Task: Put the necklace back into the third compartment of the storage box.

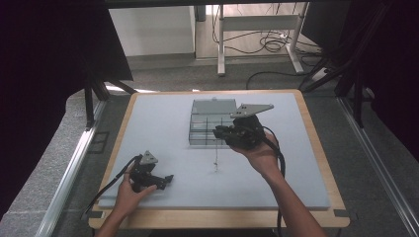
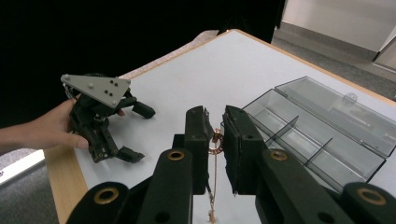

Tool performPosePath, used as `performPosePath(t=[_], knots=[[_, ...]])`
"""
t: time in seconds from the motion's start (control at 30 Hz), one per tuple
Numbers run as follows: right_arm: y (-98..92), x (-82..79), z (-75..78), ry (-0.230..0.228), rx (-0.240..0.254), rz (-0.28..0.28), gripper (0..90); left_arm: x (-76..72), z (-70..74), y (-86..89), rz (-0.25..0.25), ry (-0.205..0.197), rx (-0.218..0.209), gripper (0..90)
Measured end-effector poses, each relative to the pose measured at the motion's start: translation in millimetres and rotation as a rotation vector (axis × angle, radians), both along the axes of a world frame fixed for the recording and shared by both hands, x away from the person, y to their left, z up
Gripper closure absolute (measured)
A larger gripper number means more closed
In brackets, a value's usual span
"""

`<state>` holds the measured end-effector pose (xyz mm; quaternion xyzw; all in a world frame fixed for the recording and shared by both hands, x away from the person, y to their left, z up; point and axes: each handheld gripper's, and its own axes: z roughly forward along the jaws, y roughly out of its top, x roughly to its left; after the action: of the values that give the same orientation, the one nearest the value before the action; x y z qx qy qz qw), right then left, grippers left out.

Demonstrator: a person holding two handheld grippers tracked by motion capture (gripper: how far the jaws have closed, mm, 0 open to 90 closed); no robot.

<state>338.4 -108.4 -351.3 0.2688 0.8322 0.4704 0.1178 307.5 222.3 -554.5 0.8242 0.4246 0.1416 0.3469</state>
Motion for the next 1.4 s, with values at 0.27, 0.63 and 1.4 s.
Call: performPosePath(t=[0.27, 0.63, 1.4], knots=[[-3.2, 7.8, 7.7, 0.011, 0.017, -0.008, 78.7, 0.0, 0.0, 0.0, 0.0, 0.0, 0.001, 1.0], [-8.4, 18.1, 29.6, -0.008, 0.043, -0.041, 78.6, 0.0, 0.2, 0.3, -0.003, 0.001, 0.004, 1.0], [-18.2, 63.7, 42.9, -0.006, 0.095, -0.162, 78.6, 0.1, 0.2, 0.3, -0.003, 0.001, 0.004, 1.0]])
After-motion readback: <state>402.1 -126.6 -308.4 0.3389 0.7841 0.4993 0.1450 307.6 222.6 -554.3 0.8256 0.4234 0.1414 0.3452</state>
